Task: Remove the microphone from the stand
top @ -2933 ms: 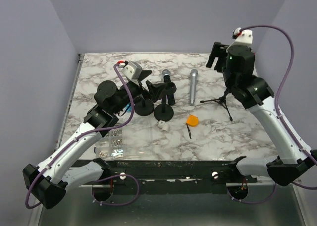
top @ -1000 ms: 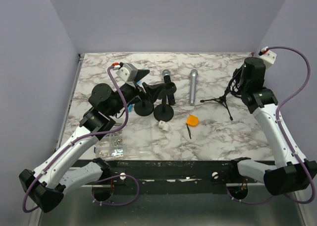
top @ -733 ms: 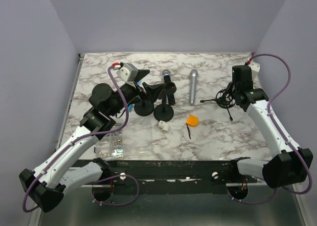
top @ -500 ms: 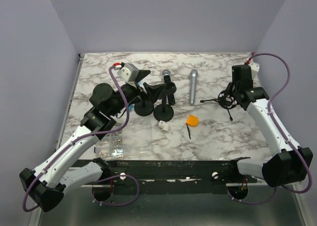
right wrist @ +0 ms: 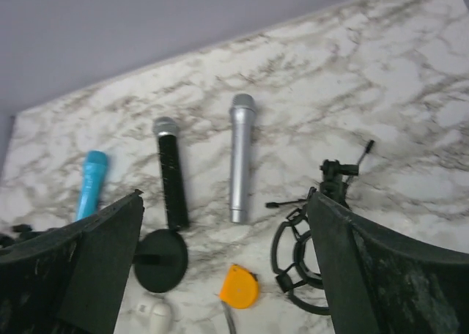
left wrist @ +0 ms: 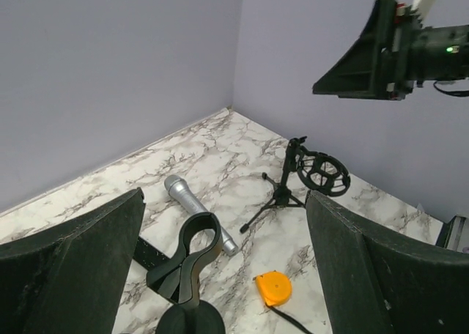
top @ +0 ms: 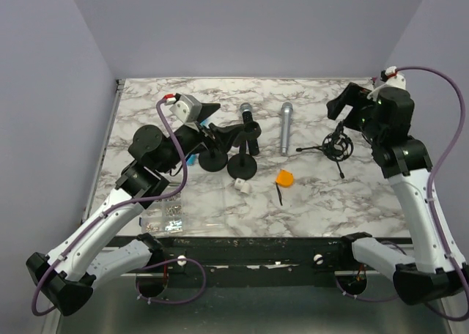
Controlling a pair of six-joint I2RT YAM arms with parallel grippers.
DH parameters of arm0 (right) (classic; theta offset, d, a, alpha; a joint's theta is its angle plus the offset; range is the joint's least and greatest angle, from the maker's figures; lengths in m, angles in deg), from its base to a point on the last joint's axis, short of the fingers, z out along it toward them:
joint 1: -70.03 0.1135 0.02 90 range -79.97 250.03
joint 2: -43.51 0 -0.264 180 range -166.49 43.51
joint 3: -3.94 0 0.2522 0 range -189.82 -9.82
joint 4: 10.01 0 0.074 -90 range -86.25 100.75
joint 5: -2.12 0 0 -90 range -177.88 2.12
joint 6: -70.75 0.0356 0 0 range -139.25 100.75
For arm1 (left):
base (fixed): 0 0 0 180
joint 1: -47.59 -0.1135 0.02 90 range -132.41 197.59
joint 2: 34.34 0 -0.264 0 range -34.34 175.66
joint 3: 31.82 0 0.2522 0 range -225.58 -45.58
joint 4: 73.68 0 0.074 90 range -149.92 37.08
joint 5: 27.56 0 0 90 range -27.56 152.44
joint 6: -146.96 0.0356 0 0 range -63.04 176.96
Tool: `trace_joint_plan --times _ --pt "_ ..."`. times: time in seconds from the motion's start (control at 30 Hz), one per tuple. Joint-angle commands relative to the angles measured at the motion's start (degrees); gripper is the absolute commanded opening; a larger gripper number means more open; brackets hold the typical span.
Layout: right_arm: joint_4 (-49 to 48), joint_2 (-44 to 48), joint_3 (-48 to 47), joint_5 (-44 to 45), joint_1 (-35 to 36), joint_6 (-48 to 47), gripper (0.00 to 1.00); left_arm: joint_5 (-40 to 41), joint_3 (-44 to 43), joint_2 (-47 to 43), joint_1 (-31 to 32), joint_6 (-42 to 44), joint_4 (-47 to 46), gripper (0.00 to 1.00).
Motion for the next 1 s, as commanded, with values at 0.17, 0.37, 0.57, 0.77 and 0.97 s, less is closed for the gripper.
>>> trace_joint_plan --times 0.17,0.37,0.57,0.77,0.97 --pt "-8.71 14.63 0.66 -10.51 -0.16 -2.7 1.0 6.58 -1.94 -11.33 0.3 5.34 2.12 0.9" --pt "-4.17 21.51 -2.44 -3.73 -0.08 -2.45 1.0 12.47 -3.7 -24.75 0.26 4.79 10.79 0.91" --pt "-5.08 27.25 -0.36 1.13 -0.09 -1.07 1.0 18.75 -3.77 -35.59 0.28 0.33 17.97 0.93" --pt "-4.33 27.88 -0.64 0.06 -0.11 -0.81 1.0 18.68 -4.04 -38.87 0.29 -3.39 24.35 0.93" --pt "-5.69 30.51 0.34 2.04 -0.09 -0.73 1.0 21.01 -3.22 -41.83 0.26 -4.2 26.52 0.94"
